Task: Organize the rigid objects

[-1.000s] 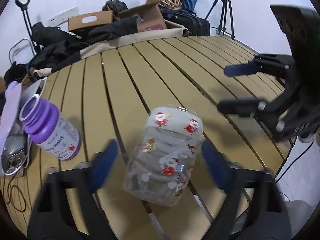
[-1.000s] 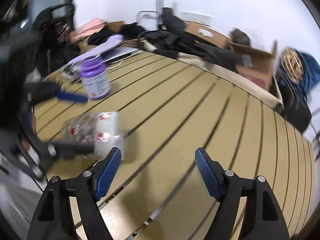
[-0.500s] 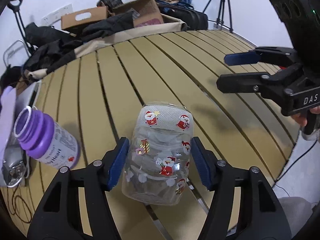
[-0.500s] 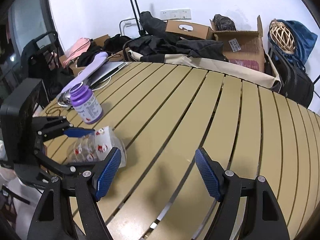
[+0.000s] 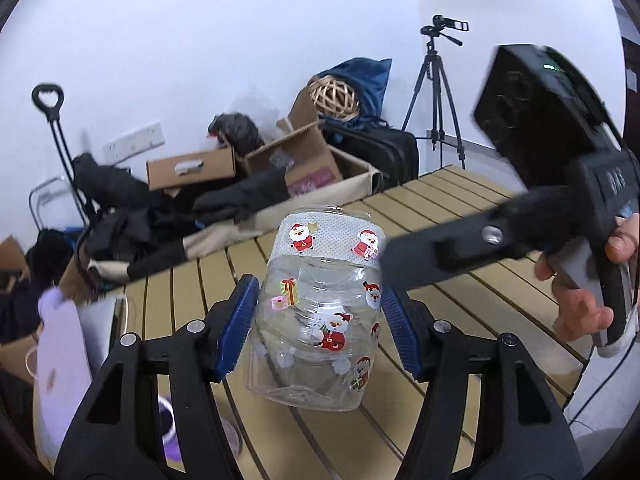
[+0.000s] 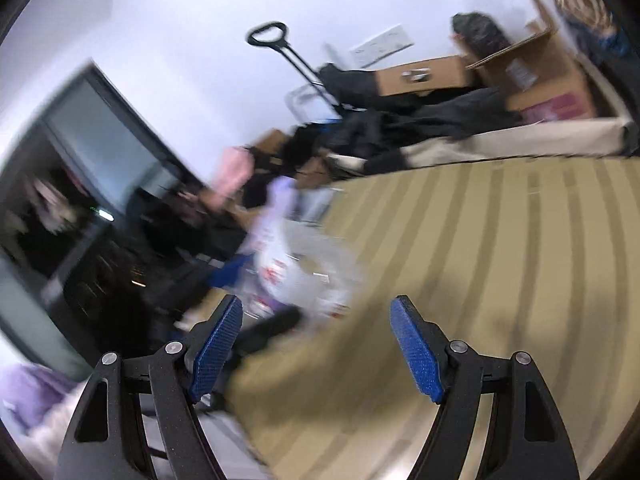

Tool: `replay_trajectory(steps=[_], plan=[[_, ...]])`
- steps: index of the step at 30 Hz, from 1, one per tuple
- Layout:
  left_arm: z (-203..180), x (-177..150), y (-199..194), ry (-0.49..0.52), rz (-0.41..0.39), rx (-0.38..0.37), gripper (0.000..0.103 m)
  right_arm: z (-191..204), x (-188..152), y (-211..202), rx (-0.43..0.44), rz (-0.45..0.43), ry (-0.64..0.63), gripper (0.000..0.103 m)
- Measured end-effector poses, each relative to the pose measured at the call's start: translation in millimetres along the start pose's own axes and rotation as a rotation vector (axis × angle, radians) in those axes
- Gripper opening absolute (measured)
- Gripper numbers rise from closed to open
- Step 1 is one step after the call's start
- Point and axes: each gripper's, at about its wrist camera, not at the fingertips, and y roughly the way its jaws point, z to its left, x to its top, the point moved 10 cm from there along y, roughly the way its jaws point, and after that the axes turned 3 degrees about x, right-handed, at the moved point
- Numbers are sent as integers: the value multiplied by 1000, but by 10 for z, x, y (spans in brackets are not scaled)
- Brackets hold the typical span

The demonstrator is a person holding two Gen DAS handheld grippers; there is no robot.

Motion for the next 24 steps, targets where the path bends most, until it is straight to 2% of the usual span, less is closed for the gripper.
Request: replay_trajectory(steps=[3,10,11,12,13,15,17,20,22,24], plan=[[55,103,0,-4,-26,-1,59,-39,110,121,11,2,60,81],[169,191,36,-72,-51,-62,59,-210,244,333,131,8,204,81],[175,193,51,-74,-48,-63,60,-216,249,333,141,7,207,78],[194,199,61,-82,-48,-69,60,-195,262,336,160,-1,209,69],[206,199,63,-90,-44,-79,61,-197,277,330,154,-6,205,70],[238,210,59,-96,-41,-89,63,-170,306,334,117,-8,162,66],[285,193,55,-63,-36,-41,80,-145,344,320,36,-15,91,65],[387,133,-2,10,-23,38,93,-130,459,275,-222,-31,-97,65],[516,126,-27,35,-27,110,96,-136,504,299,-320,-21,-162,65],[620,118,-11,28,-11,125,96,-131,541,364,-393,-6,-219,66]])
